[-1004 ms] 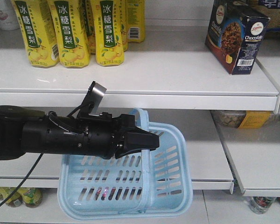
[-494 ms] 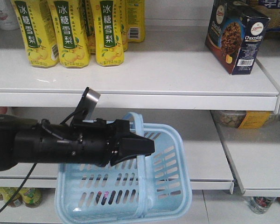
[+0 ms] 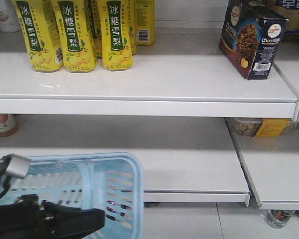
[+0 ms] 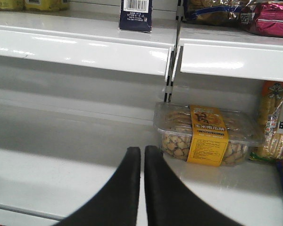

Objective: Left arm holds basket, right arm returns cookies

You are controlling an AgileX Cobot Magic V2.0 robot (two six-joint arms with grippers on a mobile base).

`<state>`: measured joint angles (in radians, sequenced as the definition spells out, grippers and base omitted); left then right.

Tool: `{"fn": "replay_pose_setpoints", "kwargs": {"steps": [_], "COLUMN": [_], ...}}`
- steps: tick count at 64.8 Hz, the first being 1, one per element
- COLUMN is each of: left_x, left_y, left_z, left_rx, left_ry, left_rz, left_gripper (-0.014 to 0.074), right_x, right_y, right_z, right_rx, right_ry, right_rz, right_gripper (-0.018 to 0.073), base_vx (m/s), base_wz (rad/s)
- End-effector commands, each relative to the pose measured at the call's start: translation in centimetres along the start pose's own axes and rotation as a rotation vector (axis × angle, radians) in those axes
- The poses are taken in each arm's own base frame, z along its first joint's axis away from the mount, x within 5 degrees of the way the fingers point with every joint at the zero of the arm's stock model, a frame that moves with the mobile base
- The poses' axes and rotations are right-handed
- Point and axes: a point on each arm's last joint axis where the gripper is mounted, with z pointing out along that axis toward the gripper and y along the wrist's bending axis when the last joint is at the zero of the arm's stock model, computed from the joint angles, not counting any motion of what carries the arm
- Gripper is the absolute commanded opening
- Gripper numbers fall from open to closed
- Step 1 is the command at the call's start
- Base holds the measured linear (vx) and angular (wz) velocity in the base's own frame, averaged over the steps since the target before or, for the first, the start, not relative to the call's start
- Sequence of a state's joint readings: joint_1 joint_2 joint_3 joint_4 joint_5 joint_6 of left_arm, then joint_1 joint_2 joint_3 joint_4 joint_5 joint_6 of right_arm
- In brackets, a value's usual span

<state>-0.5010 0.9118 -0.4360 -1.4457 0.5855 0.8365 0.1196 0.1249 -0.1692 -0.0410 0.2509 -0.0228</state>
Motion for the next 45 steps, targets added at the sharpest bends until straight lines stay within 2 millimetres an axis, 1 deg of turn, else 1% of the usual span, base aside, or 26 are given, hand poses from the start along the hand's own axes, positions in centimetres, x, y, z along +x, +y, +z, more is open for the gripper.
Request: {"fn": "replay_pose_setpoints", "kwargs": {"steps": [1, 6, 14, 18, 28, 36, 41, 45], "left_x": [0.5, 1.6, 2.8, 3.4, 4.9, 5.6, 6.0, 6.2], "left_y": [0.0, 0.7, 2.3, 3.3, 5.5, 6.5, 6.9, 6.9], "left_z": [-2.2, -3.5, -4.9, -5.3, -6.3, -7.1, -7.5, -7.9], "left_rx": [-0.091, -0.162, -0.278, -0.327, -0.439, -0.489, -0.525, -0.554], "left_ry": [-0.102, -0.141, -0.261, -0.303, -0.441, -0.582, -0.63, -0.648], "left_rz": [0.196, 0.29, 0.263, 0.259, 0.353, 0.427, 0.504, 0.532], "left_gripper": [-0.0003, -0.0003, -0.0003, -0.0003, -0.0003, -0.0003, -0.0003, -0.0003], "right_x": [-1.6, -1.6, -1.6, -1.6, -1.6, -1.6, -1.6, -1.6], "right_y": [-0.1, -0.1, -0.1, -0.1, -0.1, -0.1, -0.1, -0.1], "right_z": [-0.1, -0.1, -0.1, -0.1, -0.1, -0.1, -0.1, -0.1], "right_rx": [0.008, 0.008, 0.008, 0.008, 0.008, 0.008, 0.008, 0.008], "right_ry": [-0.094, -0.094, -0.094, -0.094, -0.094, -0.094, -0.094, -0.094], "right_rz": [0.0, 0.0, 0.0, 0.0, 0.0, 0.0, 0.0, 0.0], "right_gripper": [-0.0011, -0.0011, -0.0011, -0.0011, -0.0011, -0.0011, -0.0011, -0.0011], "base_vx": [0.0, 0.0, 0.0, 0.0, 0.0, 0.0, 0.0, 0.0], "base_wz": [0.0, 0.0, 0.0, 0.0, 0.0, 0.0, 0.0, 0.0]}}
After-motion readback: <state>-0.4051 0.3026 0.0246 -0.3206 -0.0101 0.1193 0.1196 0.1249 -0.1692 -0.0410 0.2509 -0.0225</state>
